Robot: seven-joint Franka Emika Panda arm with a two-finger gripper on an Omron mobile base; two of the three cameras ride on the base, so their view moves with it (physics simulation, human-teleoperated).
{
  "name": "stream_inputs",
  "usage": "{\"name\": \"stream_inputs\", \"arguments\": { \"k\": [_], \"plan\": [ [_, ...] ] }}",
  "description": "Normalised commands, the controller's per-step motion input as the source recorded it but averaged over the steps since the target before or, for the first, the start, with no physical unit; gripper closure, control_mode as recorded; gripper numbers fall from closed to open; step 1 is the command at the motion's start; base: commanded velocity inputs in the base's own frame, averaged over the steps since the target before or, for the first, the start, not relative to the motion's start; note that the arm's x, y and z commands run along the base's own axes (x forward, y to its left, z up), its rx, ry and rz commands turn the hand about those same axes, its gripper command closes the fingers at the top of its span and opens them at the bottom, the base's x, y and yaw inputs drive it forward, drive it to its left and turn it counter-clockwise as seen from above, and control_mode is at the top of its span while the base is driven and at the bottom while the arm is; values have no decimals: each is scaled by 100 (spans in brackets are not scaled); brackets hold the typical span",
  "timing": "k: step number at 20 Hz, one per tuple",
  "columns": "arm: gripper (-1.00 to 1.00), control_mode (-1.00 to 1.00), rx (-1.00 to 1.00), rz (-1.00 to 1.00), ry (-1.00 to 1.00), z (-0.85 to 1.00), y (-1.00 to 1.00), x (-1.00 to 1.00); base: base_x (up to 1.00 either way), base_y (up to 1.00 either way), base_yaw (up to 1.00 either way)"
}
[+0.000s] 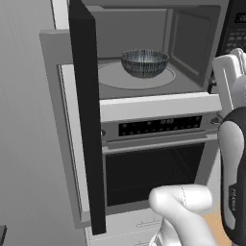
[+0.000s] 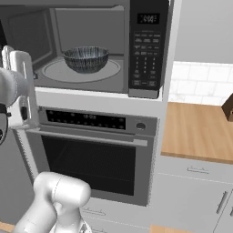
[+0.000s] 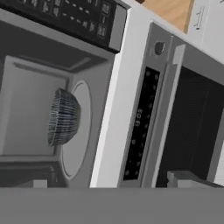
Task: Open the microwave, place the bowl with waffle inside the microwave, then close the microwave door and turn it on.
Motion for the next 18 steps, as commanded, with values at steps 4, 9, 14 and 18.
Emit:
{"name": "stream_inputs", "arguments": {
  "k": [4, 9, 14, 18],
  "plan": [
    [-100, -100, -18, 0, -7, -8, 19, -39, 0, 0, 0],
    [-100, -100, -22, 0, -8, -23, 45, 0, 0, 0, 0],
    [-100, -100, -22, 0, -13, -24, 35, 9, 0, 0, 0],
    [-100, -100, -13, 0, -7, -2, 0, 52, 0, 0, 0]
  ]
}}
